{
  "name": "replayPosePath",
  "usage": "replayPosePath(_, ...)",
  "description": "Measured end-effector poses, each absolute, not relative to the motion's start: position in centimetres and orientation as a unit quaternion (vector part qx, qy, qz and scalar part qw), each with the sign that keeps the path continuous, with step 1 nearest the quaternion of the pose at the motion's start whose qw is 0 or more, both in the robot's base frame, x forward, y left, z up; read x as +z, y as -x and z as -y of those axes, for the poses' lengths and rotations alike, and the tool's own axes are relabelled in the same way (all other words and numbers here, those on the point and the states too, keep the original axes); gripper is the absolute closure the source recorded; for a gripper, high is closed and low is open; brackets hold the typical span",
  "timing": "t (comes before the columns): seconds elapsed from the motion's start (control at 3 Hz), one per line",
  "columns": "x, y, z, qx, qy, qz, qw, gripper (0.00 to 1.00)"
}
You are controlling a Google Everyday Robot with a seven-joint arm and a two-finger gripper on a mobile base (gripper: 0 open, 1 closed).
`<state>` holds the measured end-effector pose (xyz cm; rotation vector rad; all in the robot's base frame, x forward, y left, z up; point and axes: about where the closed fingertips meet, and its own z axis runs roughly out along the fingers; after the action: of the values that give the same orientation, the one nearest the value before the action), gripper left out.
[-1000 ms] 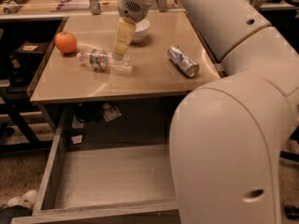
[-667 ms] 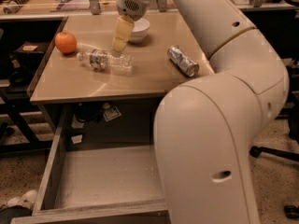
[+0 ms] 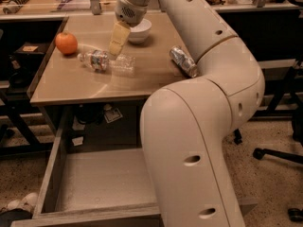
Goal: Place water bottle into top drawer
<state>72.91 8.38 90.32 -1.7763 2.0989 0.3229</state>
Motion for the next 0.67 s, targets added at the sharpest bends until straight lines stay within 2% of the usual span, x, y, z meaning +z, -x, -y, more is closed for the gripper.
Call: replayPosePath(0.67,87.5,-74.0,-8.4,0.134,0.587,-0.780,0.172,0.00)
